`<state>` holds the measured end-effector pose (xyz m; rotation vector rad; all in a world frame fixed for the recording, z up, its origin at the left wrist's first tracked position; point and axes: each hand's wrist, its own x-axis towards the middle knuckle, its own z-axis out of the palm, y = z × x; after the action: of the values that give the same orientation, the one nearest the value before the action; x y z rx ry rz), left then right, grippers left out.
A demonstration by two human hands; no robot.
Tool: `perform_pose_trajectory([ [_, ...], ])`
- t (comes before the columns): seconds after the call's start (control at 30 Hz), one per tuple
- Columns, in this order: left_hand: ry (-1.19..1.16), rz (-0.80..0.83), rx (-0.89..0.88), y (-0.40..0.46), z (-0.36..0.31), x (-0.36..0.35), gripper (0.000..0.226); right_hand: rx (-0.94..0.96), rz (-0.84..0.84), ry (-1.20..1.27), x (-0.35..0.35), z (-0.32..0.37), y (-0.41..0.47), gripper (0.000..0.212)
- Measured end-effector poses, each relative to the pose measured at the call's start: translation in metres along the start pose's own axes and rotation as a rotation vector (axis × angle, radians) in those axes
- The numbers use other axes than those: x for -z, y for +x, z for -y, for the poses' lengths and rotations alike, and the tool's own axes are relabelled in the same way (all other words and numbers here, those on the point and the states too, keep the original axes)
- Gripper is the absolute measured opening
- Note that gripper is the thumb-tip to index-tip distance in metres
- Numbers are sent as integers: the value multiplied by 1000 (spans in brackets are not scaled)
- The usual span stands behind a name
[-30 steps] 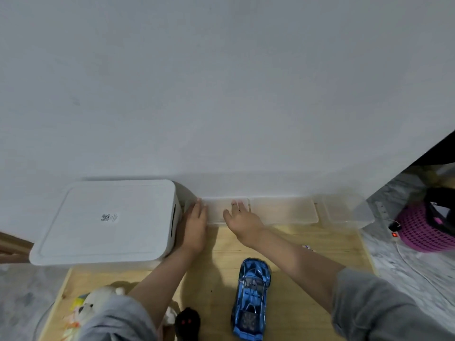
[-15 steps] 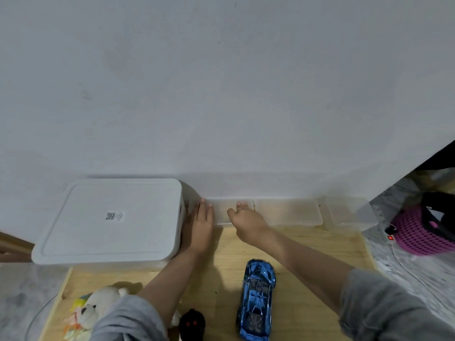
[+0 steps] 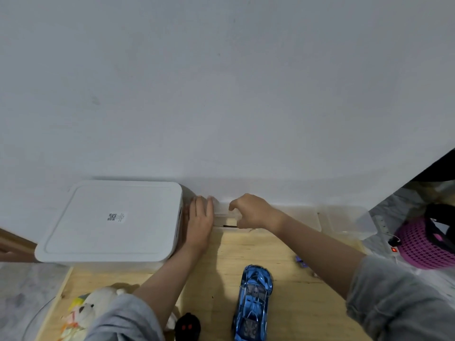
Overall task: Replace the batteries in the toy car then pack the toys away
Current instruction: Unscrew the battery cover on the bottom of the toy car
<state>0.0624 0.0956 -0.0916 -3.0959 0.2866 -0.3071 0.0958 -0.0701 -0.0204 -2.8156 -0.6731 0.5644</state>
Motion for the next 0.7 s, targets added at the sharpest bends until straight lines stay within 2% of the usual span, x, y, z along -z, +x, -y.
perform_pose_trajectory([
  [0.23,-27,35,-59,-9,2,15,111,34,-138,1,5,-6,-8,38],
  [0.37,-34,54,-71,-9,2,19,108,29,-228,-38,13,-7,-8,33],
  [0.57,-80,35,-64,-7,3,13,121,-29,-472,80,9,-3,-16,21],
  [0.63,-133,30,-61,-7,3,12,119,20,-532,117,-6,-2,-20,15],
  [0.7,-143,28,-51,-9,1,11,113,98,-522,125,-23,0,-22,8],
])
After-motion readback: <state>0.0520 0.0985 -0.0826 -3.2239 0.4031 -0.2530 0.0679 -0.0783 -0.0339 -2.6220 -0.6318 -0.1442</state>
